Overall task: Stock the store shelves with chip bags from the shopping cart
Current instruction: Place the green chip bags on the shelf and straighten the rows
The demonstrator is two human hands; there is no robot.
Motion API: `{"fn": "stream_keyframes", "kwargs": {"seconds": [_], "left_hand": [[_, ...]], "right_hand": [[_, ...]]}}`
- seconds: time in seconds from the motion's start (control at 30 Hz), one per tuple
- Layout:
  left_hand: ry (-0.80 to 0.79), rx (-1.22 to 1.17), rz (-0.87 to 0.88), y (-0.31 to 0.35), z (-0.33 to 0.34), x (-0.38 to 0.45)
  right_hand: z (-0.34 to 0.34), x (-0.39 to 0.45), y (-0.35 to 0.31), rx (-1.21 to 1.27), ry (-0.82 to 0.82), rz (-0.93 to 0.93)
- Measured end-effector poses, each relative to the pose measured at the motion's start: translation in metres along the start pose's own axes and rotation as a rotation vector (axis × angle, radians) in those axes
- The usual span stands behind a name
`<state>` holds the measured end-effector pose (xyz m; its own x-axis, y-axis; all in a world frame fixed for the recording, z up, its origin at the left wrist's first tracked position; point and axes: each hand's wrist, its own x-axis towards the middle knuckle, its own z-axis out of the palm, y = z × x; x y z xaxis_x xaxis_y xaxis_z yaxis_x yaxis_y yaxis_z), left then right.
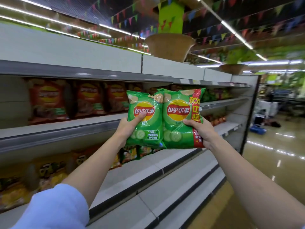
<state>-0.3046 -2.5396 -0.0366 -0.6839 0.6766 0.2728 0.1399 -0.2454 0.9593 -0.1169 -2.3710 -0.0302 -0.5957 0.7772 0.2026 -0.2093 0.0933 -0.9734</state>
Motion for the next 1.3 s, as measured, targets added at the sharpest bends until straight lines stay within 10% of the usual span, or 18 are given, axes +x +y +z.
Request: {"fn": "stream_keyframes", "kwargs": {"seconds": [0.6, 1.3], "left_hand": [[-0.394, -0.104, -0.085, -0.063, 0.209, 0.161], [-0.371, -0.113, -0.069, -0.102, 0.488, 0.269]], "right_hand": [[-0.18, 0.099, 0.018, -0.013, 0.39, 0.016], [-0.448, 0.263, 0.01, -0.018, 0.318, 0.012]]}}
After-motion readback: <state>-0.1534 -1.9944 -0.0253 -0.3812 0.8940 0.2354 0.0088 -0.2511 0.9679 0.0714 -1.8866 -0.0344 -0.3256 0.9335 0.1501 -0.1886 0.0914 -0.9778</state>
